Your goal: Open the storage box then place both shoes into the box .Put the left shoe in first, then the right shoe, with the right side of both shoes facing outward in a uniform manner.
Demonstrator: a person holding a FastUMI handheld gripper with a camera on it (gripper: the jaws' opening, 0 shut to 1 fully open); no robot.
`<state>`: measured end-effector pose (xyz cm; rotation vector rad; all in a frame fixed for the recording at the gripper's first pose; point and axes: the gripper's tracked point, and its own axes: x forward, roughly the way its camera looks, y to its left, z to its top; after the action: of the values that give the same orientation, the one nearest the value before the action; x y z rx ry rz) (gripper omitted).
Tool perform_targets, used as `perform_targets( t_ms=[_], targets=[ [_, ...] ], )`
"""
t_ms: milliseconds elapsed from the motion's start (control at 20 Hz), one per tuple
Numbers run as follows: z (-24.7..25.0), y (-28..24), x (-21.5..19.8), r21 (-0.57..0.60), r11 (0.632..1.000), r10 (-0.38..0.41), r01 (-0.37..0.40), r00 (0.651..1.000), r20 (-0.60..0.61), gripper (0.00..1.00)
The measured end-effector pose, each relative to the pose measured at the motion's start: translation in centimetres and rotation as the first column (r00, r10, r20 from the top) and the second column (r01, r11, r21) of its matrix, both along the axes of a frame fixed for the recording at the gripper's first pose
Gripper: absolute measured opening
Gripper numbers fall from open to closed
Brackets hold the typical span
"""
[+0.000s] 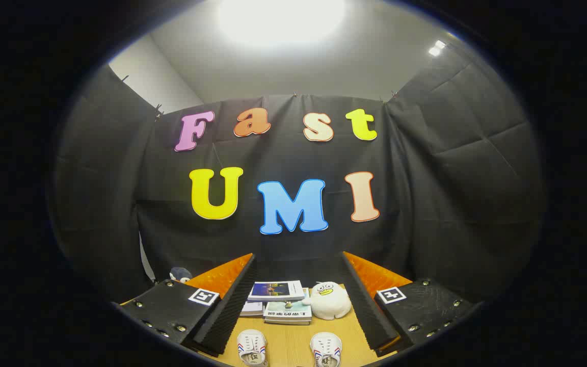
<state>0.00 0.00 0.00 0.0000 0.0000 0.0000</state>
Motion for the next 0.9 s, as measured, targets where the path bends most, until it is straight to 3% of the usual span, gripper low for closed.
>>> perform_targets(
  t_ms=[900],
  targets=[
    [-0.6, 2.3, 0.7, 0.004, 1.0, 0.013, -0.013, 1.0, -0.005, 0.97]
  ],
)
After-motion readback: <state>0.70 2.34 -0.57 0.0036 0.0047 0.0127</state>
